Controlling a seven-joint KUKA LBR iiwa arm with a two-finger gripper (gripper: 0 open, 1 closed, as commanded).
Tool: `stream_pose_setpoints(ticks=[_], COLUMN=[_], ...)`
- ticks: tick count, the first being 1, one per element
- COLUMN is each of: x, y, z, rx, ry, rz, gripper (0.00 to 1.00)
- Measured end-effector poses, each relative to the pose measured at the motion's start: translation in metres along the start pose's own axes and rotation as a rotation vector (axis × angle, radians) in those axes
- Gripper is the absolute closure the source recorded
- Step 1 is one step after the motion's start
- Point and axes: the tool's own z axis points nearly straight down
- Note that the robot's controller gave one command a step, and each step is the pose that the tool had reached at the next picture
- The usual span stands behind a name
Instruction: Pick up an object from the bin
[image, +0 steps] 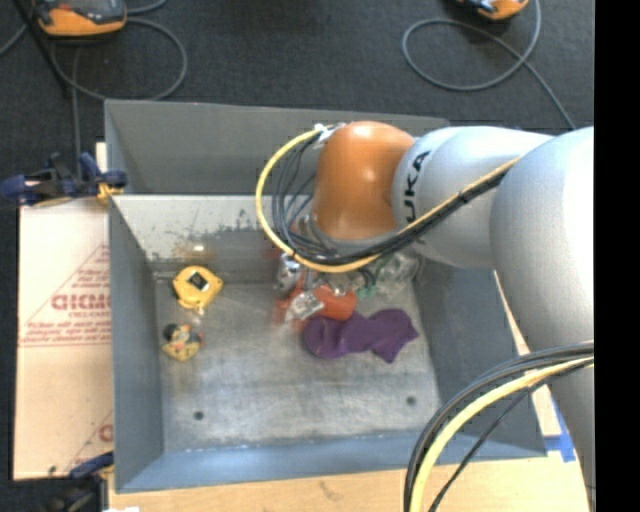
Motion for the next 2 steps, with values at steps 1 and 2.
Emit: stream_pose_setpoints(ticks=[1,2], x=[0.0,-0.002], y=[0.0,0.005], z=[0.0,-0.069], rx=[0.0,0.001], ry=[0.0,-0.001], rz=[0.001,0.019], gripper=[1.0,1.0])
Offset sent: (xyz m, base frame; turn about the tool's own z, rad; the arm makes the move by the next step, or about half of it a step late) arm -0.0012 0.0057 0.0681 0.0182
